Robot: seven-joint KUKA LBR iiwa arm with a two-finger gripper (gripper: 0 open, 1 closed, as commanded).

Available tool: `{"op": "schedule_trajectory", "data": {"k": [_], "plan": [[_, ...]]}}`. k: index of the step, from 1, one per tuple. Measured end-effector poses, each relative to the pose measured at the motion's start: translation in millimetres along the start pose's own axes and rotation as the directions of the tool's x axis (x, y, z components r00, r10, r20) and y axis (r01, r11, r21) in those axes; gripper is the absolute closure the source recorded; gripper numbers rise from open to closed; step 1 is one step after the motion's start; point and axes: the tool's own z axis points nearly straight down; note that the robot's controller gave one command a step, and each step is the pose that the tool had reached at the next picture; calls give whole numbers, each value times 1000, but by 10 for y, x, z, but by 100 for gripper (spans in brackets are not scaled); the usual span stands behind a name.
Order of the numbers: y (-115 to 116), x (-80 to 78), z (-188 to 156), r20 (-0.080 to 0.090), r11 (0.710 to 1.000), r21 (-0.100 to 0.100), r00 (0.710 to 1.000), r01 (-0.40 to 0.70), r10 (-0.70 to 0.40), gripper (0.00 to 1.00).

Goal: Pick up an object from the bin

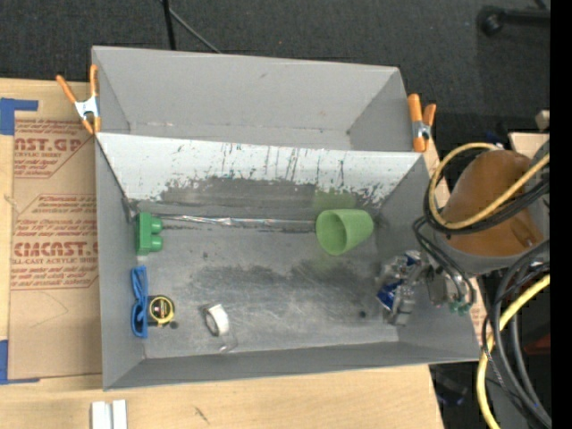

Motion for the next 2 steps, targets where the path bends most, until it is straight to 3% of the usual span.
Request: {"op": "schedule_trajectory", "data": {"k": [2], "plan": [[8, -17, -455, -1, 1000, 0, 1000, 0, 0, 100]]}}
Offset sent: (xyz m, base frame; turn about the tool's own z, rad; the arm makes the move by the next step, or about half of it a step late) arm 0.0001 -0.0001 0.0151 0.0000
